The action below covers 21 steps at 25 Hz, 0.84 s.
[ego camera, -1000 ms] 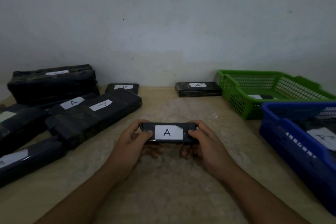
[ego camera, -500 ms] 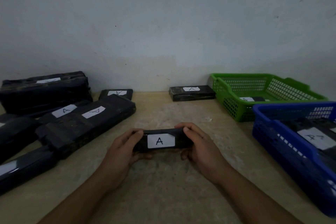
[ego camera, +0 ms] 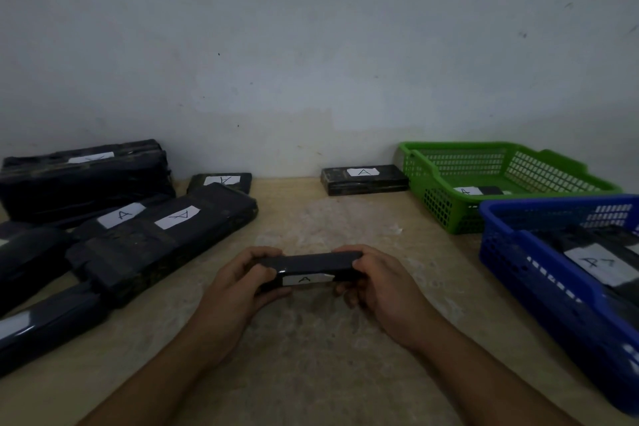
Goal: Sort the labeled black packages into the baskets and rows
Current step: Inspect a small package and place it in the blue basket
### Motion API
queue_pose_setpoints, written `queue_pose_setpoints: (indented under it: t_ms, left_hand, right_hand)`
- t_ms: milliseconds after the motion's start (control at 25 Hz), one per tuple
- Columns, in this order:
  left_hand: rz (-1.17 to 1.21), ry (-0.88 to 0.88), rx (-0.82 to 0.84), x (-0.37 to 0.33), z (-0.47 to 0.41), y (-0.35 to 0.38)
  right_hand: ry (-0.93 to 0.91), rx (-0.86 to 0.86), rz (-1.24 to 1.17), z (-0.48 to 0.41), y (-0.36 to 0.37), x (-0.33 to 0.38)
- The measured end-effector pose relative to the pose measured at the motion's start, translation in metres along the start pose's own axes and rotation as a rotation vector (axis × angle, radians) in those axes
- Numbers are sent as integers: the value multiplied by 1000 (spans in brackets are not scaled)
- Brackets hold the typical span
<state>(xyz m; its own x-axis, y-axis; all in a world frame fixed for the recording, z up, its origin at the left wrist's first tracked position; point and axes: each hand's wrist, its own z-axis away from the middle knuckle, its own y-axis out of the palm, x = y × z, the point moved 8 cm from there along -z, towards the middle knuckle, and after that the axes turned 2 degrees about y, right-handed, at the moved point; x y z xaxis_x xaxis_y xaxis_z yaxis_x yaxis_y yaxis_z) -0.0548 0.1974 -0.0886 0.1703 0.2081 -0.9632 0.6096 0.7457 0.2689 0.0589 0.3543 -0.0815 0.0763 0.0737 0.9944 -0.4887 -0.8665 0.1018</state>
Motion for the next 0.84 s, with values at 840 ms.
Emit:
queue_pose_setpoints:
  t_ms: [840]
  left_hand:
    - [-3,115,-155,-4,-3,-17]
  right_hand:
    - [130,215,-84,9,24,-4]
